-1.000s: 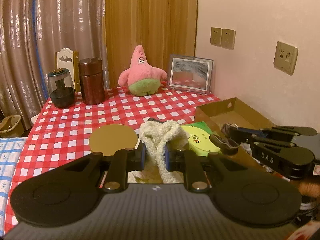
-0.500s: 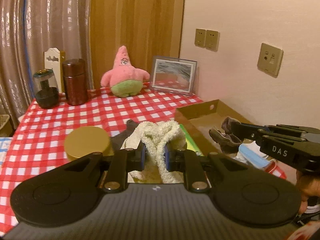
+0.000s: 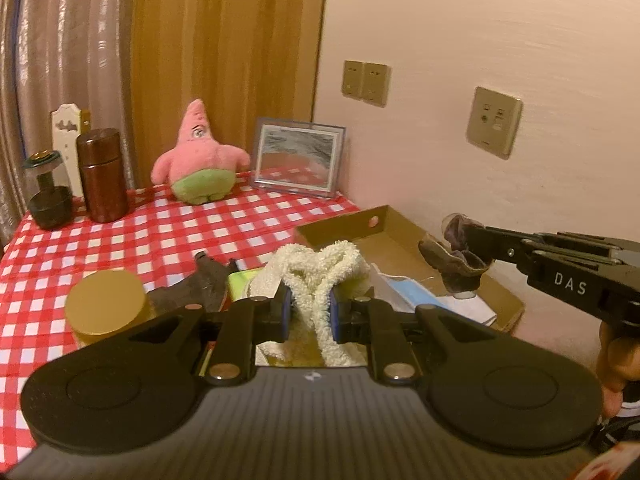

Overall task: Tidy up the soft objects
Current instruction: 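Carry the towel and scrunchie into the cardboard box and open both tools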

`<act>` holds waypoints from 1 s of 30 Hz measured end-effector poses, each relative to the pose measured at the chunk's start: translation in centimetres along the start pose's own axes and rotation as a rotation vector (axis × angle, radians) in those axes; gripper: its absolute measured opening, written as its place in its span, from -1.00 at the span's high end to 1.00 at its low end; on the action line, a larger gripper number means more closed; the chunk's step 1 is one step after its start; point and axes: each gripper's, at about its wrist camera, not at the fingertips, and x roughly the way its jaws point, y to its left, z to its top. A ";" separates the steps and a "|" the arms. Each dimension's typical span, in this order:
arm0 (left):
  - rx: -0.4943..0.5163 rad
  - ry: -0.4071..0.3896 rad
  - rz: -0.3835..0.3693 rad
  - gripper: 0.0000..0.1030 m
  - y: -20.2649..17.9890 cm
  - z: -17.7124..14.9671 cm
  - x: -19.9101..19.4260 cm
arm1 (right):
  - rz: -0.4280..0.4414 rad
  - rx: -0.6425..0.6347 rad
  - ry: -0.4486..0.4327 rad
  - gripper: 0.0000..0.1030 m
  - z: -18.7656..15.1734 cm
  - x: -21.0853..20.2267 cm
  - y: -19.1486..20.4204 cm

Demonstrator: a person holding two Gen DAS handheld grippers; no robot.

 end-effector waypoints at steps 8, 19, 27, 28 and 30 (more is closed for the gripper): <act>0.009 0.001 -0.065 0.69 -2.1 1.6 1.1 | -0.078 0.012 -0.012 0.88 0.7 -1.3 -3.1; 0.030 0.017 -0.147 0.69 -5.9 3.8 5.4 | -0.153 0.002 0.000 0.88 0.8 -1.4 -7.5; 0.017 0.037 -0.173 0.69 -7.6 5.1 9.8 | -0.168 0.001 0.043 0.88 0.1 0.7 -9.6; 0.016 0.037 -0.173 0.69 -7.8 5.3 10.3 | -0.171 0.002 0.047 0.88 0.1 1.1 -9.8; 0.013 0.037 -0.168 0.69 -8.0 5.8 11.6 | -0.175 0.003 0.056 0.88 -0.1 1.7 -10.4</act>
